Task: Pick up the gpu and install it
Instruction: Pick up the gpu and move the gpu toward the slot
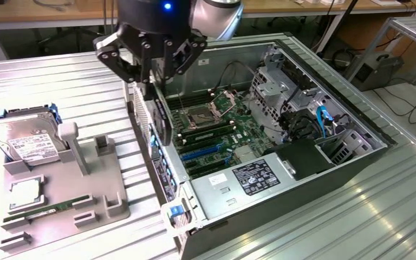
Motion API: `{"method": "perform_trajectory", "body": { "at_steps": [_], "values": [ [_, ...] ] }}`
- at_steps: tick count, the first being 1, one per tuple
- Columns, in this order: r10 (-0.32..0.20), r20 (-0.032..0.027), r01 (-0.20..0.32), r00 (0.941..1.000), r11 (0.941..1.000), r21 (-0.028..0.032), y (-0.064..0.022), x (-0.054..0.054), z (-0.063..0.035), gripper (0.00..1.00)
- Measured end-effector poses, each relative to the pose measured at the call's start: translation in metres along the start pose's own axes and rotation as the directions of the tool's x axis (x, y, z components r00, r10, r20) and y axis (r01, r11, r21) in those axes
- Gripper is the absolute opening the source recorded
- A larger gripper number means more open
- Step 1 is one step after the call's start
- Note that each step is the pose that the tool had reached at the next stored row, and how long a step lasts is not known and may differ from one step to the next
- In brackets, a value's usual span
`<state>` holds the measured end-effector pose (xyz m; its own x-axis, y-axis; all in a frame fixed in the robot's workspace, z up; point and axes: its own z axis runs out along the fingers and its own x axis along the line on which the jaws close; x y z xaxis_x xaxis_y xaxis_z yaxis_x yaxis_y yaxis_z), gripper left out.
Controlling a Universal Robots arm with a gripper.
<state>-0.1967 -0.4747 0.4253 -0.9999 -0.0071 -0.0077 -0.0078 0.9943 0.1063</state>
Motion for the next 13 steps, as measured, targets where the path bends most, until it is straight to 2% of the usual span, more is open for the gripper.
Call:
{"method": "perform_trajectory", "body": {
  "at_steps": [8,13],
  "values": [
    [0.0,-0.0029,0.0,1.0,1.0,-0.0005,-0.0011,-0.046,0.0012,0.26],
    [0.0,-0.0044,0.0,1.0,1.0,0.0024,-0.0008,-0.073,0.0098,0.26]
  ]
}}
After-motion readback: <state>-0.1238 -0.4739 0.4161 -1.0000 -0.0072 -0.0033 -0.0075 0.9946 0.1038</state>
